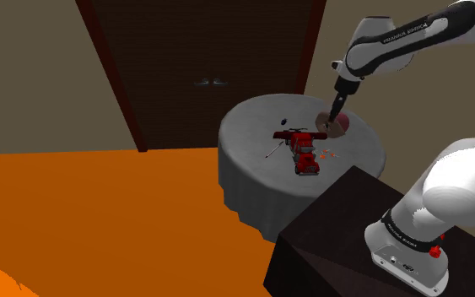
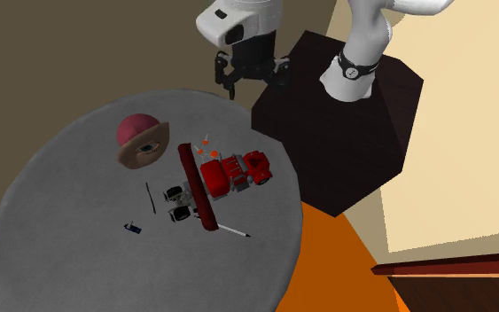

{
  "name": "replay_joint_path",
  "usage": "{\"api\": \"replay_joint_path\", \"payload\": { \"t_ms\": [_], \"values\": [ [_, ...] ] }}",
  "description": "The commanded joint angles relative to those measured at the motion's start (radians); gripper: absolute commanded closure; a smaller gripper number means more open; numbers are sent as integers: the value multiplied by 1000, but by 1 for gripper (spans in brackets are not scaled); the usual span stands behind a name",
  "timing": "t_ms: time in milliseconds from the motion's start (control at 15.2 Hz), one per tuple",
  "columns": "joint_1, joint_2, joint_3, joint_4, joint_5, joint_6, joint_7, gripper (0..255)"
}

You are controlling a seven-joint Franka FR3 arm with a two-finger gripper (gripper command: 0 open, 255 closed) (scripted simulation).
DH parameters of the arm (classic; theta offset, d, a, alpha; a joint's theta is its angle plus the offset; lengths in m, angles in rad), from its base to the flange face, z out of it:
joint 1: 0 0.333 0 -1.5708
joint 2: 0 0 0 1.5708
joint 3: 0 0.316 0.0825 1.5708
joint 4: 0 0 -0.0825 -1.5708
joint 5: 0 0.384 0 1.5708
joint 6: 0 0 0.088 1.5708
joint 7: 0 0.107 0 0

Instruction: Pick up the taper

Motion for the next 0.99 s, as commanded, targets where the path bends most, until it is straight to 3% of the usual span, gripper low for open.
{"api": "replay_joint_path", "payload": {
  "t_ms": [0, 198, 462, 726, 924],
  "values": [
    [23, 93, -48, 25, 25, 64, -98, 0],
    [56, 234, -104, 73, 102, 140, -255, 0],
    [69, 439, -133, 161, 269, 213, -496, 0],
    [6, 635, -77, 276, 429, 250, -717, 0],
    [-61, 766, -15, 375, 502, 264, -840, 0]
  ]
}}
